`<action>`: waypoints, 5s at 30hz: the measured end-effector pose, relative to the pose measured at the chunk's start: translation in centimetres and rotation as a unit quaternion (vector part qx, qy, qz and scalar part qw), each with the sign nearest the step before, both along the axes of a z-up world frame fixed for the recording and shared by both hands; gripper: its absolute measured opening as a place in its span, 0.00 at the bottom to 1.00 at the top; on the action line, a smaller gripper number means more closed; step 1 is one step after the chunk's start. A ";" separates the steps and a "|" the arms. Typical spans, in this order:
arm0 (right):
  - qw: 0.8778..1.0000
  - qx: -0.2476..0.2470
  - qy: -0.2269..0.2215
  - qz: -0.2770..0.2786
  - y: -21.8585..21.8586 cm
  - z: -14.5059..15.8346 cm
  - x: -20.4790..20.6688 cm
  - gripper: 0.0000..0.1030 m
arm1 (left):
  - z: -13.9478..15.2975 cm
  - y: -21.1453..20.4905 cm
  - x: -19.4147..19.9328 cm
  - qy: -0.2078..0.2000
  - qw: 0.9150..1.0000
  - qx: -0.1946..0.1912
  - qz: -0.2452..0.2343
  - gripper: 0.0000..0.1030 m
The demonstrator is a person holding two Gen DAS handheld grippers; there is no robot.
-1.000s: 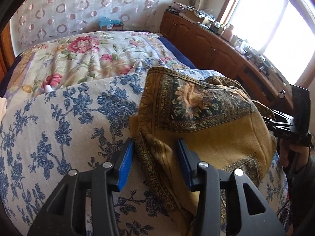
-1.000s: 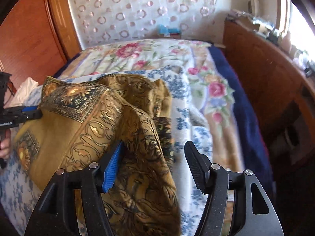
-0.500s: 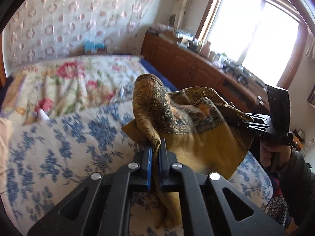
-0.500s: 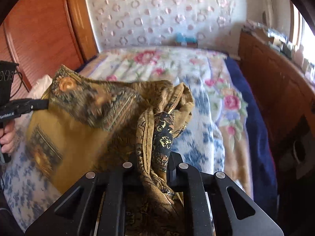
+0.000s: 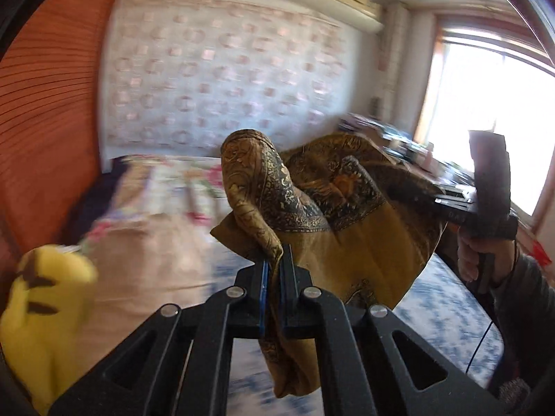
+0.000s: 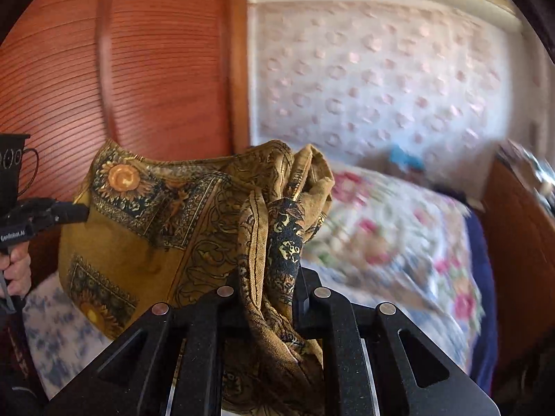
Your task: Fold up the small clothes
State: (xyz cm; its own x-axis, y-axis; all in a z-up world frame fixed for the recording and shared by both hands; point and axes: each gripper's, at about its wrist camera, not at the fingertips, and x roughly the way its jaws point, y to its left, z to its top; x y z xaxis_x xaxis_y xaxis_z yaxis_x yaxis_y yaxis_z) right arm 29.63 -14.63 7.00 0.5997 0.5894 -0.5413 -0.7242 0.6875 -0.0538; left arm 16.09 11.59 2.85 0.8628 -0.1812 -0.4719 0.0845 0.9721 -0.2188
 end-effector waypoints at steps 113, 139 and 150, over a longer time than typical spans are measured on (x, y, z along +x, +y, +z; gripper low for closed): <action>0.967 0.098 -0.067 -0.224 -12.0 3.1 -24.2 0.81 | 3.3 -13.3 -11.9 -0.043 0.994 0.091 0.030 0.53; 0.966 0.100 -0.070 -0.228 -12.6 3.3 -24.6 0.81 | 3.5 -13.5 -12.3 -0.047 0.994 0.091 0.031 0.53; 0.966 0.100 -0.071 -0.229 -12.7 3.6 -24.4 0.81 | 3.4 -13.5 -12.4 -0.048 0.994 0.092 0.031 0.53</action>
